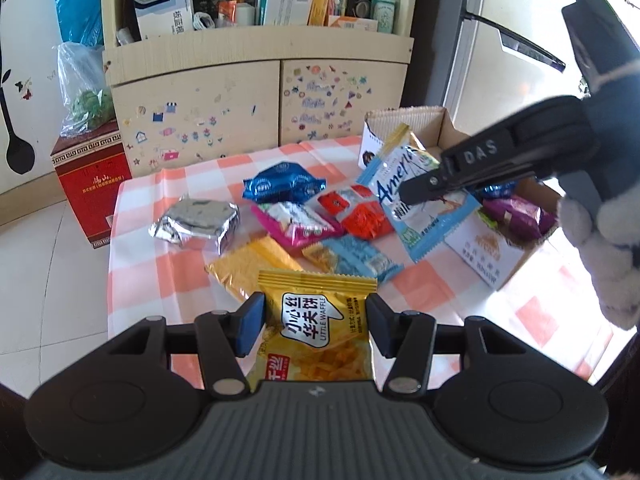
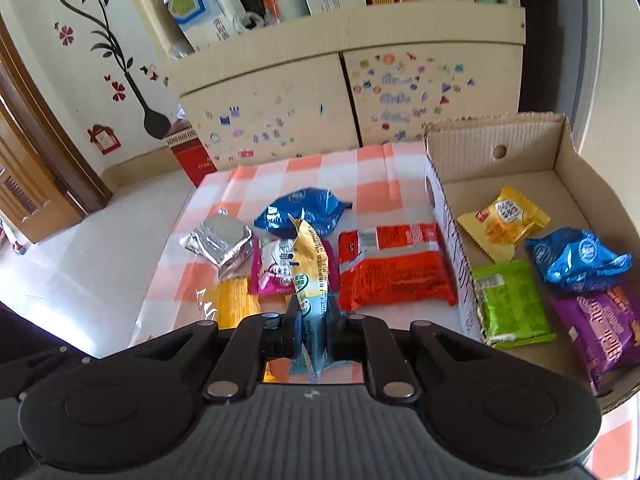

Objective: Organize snacks
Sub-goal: 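Lift and carry the waffle pack and Ameria pack over the box with both tools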

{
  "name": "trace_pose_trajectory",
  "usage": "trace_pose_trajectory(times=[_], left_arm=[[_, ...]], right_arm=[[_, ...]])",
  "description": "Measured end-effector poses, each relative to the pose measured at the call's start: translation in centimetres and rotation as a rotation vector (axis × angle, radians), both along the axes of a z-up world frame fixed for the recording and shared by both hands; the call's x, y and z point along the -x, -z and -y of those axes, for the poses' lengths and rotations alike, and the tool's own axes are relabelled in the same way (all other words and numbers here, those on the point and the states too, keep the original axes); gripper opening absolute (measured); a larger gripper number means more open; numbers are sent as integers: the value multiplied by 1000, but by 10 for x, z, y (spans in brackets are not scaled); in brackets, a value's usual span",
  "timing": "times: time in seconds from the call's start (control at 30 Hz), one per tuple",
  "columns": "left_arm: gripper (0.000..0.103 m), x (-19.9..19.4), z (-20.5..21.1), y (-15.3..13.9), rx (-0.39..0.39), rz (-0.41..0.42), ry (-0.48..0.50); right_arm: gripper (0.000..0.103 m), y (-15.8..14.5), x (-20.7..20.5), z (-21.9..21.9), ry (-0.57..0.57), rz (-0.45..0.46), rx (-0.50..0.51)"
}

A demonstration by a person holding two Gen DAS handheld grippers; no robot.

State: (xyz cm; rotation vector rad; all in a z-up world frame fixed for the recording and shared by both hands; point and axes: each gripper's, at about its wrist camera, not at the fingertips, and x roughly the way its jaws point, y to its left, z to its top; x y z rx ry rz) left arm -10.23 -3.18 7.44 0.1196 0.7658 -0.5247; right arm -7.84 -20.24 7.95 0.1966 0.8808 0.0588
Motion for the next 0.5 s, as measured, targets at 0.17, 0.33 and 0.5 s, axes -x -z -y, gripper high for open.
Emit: trace_pose_trajectory(times=[0.17, 0.33, 0.5], left_arm=[[54, -14, 7, -7, 8, 10, -8], [54, -26, 21, -14, 17, 29, -7], [54, -36, 40, -18, 22, 39, 8]], right_arm=[[15, -5, 3, 6, 12, 21, 5], [15, -10, 6, 15, 35, 42, 6], [15, -16, 10, 24, 60, 65, 10]])
